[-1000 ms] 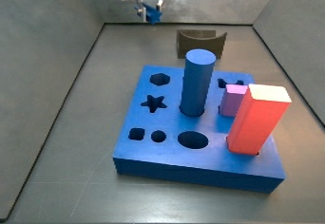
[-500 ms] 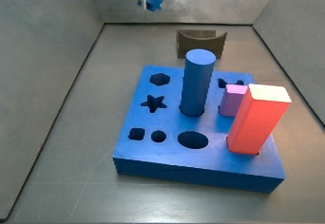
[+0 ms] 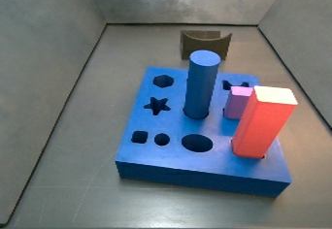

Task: Pick up the star object. Move up. Place the star object on the fixture. Regrasp the star object. Move to above the board. Insert the star object.
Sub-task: Place the star object on the fixture.

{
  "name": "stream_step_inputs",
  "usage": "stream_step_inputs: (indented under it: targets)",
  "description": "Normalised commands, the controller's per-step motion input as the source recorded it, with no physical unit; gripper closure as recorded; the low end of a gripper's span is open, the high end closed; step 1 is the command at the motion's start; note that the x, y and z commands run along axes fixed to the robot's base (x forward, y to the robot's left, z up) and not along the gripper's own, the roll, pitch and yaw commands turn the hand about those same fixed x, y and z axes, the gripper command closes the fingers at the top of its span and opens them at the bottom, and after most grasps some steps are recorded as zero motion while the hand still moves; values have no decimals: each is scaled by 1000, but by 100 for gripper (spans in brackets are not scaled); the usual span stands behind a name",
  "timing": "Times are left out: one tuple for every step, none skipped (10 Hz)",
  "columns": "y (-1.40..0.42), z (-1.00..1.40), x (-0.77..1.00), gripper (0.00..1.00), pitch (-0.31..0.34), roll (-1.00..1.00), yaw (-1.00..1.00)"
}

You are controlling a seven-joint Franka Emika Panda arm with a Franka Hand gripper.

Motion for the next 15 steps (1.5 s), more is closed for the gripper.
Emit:
stream_step_inputs:
  targets:
    - [-7, 690, -20, 100, 111, 111, 32]
    - [0, 528, -11, 100, 107, 91, 27]
    - [1, 399, -5, 100, 114, 89, 28]
    - [-1, 228, 5, 100, 125, 85, 31]
    - [-1000, -96, 843, 100, -85, 225, -1000]
    - [-1000, -155, 857, 100, -85, 230, -1000]
    - [-1000, -160, 938, 100, -97, 239, -1000]
    - [-988, -149, 1000, 100, -95, 241, -1000]
    - [-669, -108, 939, 100, -76, 278, -1000]
    - [-478, -87, 847, 100, -70, 304, -1000]
    - [-179, -50, 664, 100, -28, 302, -897]
    - [-107, -38, 538, 100, 7, 241, -672]
    - [-57, -39, 370, 100, 35, 202, -395]
    - [-41, -34, 287, 100, 46, 191, -293]
    - [-32, 240, 870, 100, 59, -1000, 4]
